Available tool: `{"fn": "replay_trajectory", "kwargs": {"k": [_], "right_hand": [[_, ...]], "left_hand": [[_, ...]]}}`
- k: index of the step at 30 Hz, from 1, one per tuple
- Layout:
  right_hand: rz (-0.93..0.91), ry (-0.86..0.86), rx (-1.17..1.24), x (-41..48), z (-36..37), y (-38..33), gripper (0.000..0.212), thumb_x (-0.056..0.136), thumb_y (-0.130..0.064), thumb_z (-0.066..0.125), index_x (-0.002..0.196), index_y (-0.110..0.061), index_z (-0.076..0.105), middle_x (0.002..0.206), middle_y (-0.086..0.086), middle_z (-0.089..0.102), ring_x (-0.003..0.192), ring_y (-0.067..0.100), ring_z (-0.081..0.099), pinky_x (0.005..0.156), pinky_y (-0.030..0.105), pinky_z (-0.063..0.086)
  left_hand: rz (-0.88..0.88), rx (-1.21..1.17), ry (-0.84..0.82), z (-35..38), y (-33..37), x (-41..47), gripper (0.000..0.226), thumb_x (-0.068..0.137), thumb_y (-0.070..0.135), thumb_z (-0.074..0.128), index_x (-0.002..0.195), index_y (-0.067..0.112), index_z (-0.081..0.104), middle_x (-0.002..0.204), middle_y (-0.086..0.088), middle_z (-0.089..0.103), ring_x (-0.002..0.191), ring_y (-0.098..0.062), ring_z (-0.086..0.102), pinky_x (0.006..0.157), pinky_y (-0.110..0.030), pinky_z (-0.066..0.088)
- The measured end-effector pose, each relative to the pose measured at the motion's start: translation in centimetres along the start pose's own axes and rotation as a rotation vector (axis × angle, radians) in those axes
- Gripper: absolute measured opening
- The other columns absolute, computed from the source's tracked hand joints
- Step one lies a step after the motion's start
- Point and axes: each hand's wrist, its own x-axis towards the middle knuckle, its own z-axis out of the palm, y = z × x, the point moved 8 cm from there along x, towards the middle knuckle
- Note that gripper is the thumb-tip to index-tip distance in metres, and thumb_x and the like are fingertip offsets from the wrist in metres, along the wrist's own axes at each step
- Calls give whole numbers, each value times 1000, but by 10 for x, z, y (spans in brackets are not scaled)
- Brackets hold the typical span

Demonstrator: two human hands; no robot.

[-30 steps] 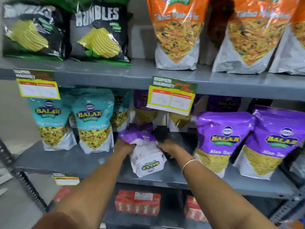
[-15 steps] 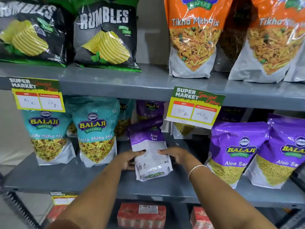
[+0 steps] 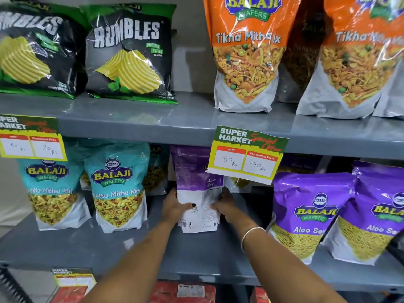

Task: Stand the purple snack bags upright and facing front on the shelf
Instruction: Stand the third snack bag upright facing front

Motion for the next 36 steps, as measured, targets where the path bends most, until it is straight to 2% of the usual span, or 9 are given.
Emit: {"fn": "replay_trajectory", "kwargs": {"k": [4, 8, 12, 17, 22, 26, 31, 33, 36], "right_hand": [[7, 33, -131, 5, -6, 4, 67, 79, -9, 66, 139, -2, 35, 132, 16, 53, 119, 32, 56, 94, 37, 51], [185, -57, 192, -2, 4, 19, 29, 87, 2, 48, 114, -9, 43, 68, 10, 53, 54, 22, 54, 46, 29, 45], [10, -92, 179, -4, -4, 9, 46, 75, 5, 55, 118, -9, 47, 84, 8, 57, 73, 24, 60, 64, 35, 54], [-122, -538, 364, -42, 19, -11, 33, 74, 3, 72, 96, -18, 59, 121, 9, 62, 116, 25, 58, 104, 38, 45], [-199, -422, 371, -54, 9, -18, 22, 79, -3, 69, 85, -21, 57, 120, 9, 61, 105, 16, 57, 85, 14, 49], [-107, -412, 310, -49, -1, -4, 46, 84, -7, 62, 127, -14, 50, 128, 10, 58, 91, 8, 57, 74, 13, 43], [98, -500, 213, -29, -7, 20, 44, 83, -13, 61, 126, -17, 52, 139, 5, 53, 121, 17, 47, 87, 28, 40], [121, -499, 205, -23, -10, 23, 30, 84, -11, 61, 114, -16, 54, 131, 10, 57, 110, 17, 52, 77, 25, 45], [117, -482, 304, -20, -14, 21, 29, 86, -1, 57, 110, -16, 51, 107, 7, 63, 87, 13, 59, 93, 36, 47]], "left_hand": [[43, 75, 17, 5, 6, -3, 73, 57, 10, 85, 121, 6, 51, 108, -2, 63, 100, -17, 57, 85, -28, 44], [-54, 93, -194, 15, -11, 5, 113, 29, 33, 85, 132, 13, 42, 127, -10, 60, 119, -26, 56, 103, -45, 46], [-239, 210, -393, 20, -13, -3, 105, 51, 4, 83, 138, 13, 24, 128, -6, 51, 122, -22, 48, 99, -35, 46], [-362, 220, -492, 27, -11, -7, 77, 71, -12, 59, 135, 20, 32, 89, -1, 54, 102, -19, 49, 73, -25, 45], [-345, 134, -323, 26, -8, 0, 44, 75, -10, 55, 108, 15, 41, 97, -4, 52, 103, -21, 45, 74, -29, 39], [-376, 116, -337, 20, -11, 1, 61, 74, 2, 67, 121, 22, 34, 94, 0, 60, 108, -22, 51, 79, -33, 39], [-348, 163, -376, 19, -7, -1, 66, 73, 5, 72, 126, 20, 35, 118, -5, 52, 109, -18, 44, 78, -27, 39], [-301, 209, -334, 20, -3, 2, 57, 70, 4, 74, 114, 12, 39, 117, -8, 49, 104, -19, 44, 71, -26, 40], [-267, 194, -265, 21, -1, 4, 66, 65, -2, 77, 116, 7, 36, 125, -16, 52, 106, -22, 48, 95, -35, 43]]}}
